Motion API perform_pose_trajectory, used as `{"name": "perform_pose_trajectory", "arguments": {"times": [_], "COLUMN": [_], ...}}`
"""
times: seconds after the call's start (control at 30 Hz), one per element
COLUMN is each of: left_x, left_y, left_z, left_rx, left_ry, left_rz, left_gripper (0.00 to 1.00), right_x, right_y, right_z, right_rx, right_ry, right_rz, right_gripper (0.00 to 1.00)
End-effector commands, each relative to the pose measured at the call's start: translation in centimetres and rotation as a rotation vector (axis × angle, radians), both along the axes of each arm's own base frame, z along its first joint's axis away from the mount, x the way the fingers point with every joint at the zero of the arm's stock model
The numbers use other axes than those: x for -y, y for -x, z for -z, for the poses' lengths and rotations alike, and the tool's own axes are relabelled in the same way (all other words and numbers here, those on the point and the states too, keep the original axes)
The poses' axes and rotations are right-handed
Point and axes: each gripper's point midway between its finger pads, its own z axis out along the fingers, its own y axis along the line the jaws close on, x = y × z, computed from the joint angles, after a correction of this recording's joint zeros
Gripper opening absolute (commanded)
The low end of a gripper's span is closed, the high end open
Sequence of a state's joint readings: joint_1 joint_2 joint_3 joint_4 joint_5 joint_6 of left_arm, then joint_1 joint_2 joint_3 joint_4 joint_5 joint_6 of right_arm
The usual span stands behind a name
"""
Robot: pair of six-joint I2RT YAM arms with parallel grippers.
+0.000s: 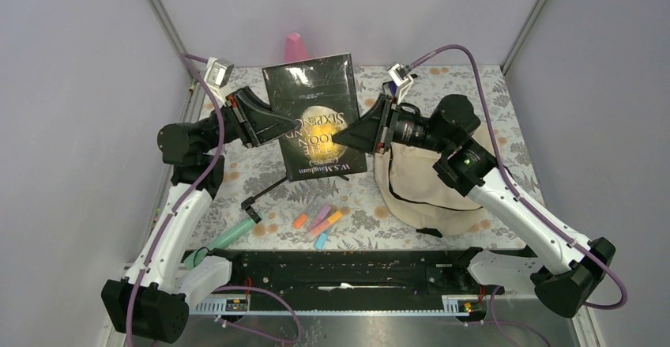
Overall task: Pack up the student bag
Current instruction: Pick up the book from the center of the board.
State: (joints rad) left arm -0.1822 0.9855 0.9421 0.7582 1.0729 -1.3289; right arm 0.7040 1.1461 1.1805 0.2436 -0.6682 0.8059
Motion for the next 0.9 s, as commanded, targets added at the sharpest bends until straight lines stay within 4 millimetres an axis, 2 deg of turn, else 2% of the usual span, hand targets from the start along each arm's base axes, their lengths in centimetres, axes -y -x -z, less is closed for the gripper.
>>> {"name": "perform_pose_trajectory", "arguments": {"times": [0.0, 0.07, 0.1, 0.13, 0.2, 0.23, 0.3, 0.43, 0.57, 0.73, 0.83, 0.87], "left_x": [-0.4, -0.3, -0.2, 0.0, 0.2, 0.4, 0.6, 0.8, 3.1, 8.9, 13.4, 15.5], "left_y": [1.4, 1.1, 0.8, 0.4, -0.8, -1.4, -2.6, -5.2, -6.4, -6.4, -5.2, -4.2], "left_z": [-2.7, -2.1, -1.6, -0.9, 0.9, 2.1, 4.1, 8.7, 12.4, 16.9, 19.4, 19.7], "left_rx": [0.135, 0.133, 0.133, 0.122, 0.107, 0.099, 0.147, 0.157, 0.19, 0.266, 0.326, 0.355], "left_ry": [0.037, 0.018, 0.001, -0.025, -0.09, -0.138, -0.245, -0.395, -0.488, -0.625, -0.686, -0.677], "left_rz": [-0.028, -0.028, -0.034, -0.045, -0.094, -0.125, -0.197, -0.333, -0.36, -0.309, -0.219, -0.163], "left_gripper": [0.0, 0.0, 0.06, 0.23, 0.67, 0.79, 0.92, 0.99, 0.99, 0.99, 0.99, 0.98], "right_x": [0.6, 0.8, 0.9, 1.2, 2.1, 2.7, 4.3, 8.7, 13.3, 20.3, 24.4, 25.7], "right_y": [1.2, 1.0, 0.8, 0.3, -0.7, -1.3, -3.0, -6.2, -8.1, -9.0, -8.1, -7.5], "right_z": [-3.7, -3.7, -3.5, -3.2, -2.2, -1.8, -0.7, 1.8, 5.1, 9.4, 10.9, 11.5], "right_rx": [0.092, 0.096, 0.097, 0.097, 0.092, 0.09, 0.059, -0.054, -0.149, -0.264, -0.294, -0.304], "right_ry": [-0.09, -0.09, -0.081, -0.064, -0.008, 0.014, 0.05, 0.068, 0.131, 0.247, 0.302, 0.338], "right_rz": [-0.018, 0.002, 0.025, 0.062, 0.143, 0.185, 0.281, 0.453, 0.615, 0.889, 1.063, 1.115], "right_gripper": [0.2, 0.04, 0.0, 0.0, 0.0, 0.0, 0.0, 0.0, 0.0, 0.0, 0.0, 0.0]}}
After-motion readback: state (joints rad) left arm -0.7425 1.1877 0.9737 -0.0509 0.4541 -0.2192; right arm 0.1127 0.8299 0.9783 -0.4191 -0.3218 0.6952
